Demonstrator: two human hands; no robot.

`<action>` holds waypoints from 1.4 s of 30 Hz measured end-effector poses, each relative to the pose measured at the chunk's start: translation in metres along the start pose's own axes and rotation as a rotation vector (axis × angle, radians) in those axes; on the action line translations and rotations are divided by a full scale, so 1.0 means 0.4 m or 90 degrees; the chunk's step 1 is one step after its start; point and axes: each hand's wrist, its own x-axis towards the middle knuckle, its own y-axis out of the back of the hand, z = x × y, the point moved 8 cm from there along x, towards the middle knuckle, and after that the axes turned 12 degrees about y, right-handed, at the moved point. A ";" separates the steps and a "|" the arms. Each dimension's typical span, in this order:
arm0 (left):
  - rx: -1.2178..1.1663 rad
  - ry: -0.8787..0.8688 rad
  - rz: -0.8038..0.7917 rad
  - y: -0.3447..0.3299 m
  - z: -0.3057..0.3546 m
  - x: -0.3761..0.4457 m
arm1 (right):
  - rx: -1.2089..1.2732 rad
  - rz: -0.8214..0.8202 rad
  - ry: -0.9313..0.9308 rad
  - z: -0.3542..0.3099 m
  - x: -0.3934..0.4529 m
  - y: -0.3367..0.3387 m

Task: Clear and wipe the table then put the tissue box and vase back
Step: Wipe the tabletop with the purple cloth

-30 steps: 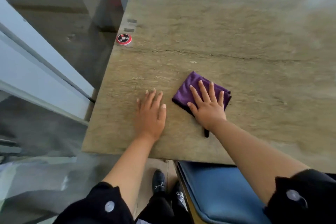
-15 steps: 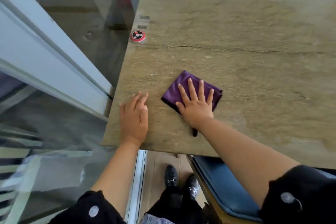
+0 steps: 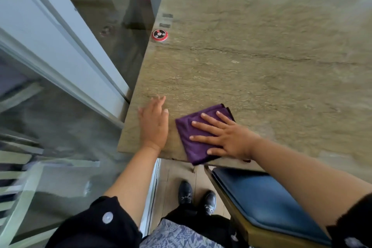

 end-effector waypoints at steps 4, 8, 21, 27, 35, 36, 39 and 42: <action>0.017 -0.031 -0.004 -0.036 0.044 -0.036 | 0.105 0.001 -0.317 0.081 0.008 0.021; 0.010 -0.081 -0.037 -0.090 0.110 -0.080 | 0.088 -0.053 -0.125 -0.060 0.041 0.014; 0.069 0.059 0.139 0.057 -0.039 -0.106 | 0.134 -0.007 -0.307 0.050 -0.003 0.010; -0.096 0.130 0.019 0.079 -0.073 -0.103 | 0.125 0.020 -0.278 0.016 0.196 0.054; -0.253 0.150 -0.013 0.090 -0.120 -0.089 | 0.080 0.006 -0.089 -0.145 0.331 0.073; -0.262 0.154 -0.009 0.091 -0.122 -0.090 | 0.081 0.001 -0.068 -0.155 0.325 0.073; -0.266 0.166 -0.005 0.090 -0.131 -0.092 | 0.059 -0.015 0.021 -0.179 0.285 0.064; -0.154 0.160 0.009 0.081 -0.123 -0.084 | 0.018 -0.010 0.111 -0.196 0.216 0.040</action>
